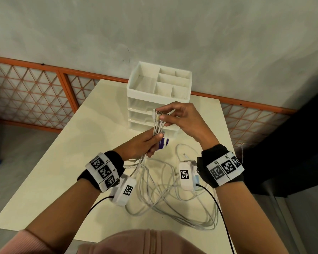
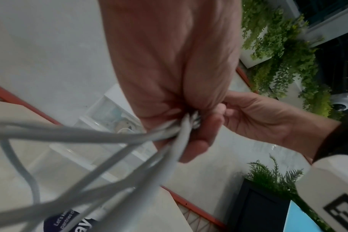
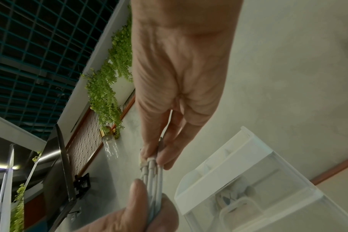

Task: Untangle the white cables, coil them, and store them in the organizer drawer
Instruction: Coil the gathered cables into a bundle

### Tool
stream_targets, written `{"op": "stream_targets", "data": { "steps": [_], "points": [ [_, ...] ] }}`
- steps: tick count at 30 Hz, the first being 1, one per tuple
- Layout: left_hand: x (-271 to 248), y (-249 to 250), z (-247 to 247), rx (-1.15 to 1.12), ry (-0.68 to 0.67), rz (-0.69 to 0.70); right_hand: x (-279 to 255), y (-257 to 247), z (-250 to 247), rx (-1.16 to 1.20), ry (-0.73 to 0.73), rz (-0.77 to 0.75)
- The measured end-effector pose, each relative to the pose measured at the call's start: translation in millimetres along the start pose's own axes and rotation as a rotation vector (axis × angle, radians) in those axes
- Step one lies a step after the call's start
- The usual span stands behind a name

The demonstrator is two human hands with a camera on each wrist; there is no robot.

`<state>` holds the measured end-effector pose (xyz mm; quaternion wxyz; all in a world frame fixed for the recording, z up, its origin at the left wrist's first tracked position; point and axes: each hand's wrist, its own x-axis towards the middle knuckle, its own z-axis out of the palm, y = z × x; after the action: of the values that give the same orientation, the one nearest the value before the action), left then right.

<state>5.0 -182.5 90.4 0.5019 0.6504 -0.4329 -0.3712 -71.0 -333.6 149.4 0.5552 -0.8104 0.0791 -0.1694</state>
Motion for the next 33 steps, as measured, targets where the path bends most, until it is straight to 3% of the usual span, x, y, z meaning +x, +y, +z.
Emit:
{"op": "stream_targets", "data": {
  "steps": [4,8,9,13,19,23,29,33],
  "points": [
    [-4.1,8.1,1.4,-0.231,0.045,0.019,-4.6,7.0,6.9,0.065,-0.002,0.114],
    [-4.1,29.2,-3.4,-0.293,0.140,0.159,-17.7,25.8,30.1,0.027,-0.432,0.285],
    [-4.3,33.0,-4.7,-0.315,0.135,0.176,-19.6,28.9,38.8,0.009,-0.473,0.307],
    [-8.4,34.7,-12.3,-0.399,0.160,0.202,-23.7,29.9,55.9,0.121,-0.466,0.293],
    [-20.5,34.8,-28.9,-0.423,0.334,0.261,-14.0,38.0,45.8,-0.179,-0.553,0.328],
    [-27.4,33.3,-44.1,-0.390,0.399,0.267,-11.6,55.5,22.4,-0.299,-0.411,0.366],
    [-26.1,15.4,-31.7,-0.116,0.531,0.210,-2.8,47.5,4.4,-0.707,-0.299,0.221],
    [-20.0,7.0,-29.7,0.110,0.328,0.003,-1.9,34.0,5.0,-0.553,-0.242,0.153]
  ]
}}
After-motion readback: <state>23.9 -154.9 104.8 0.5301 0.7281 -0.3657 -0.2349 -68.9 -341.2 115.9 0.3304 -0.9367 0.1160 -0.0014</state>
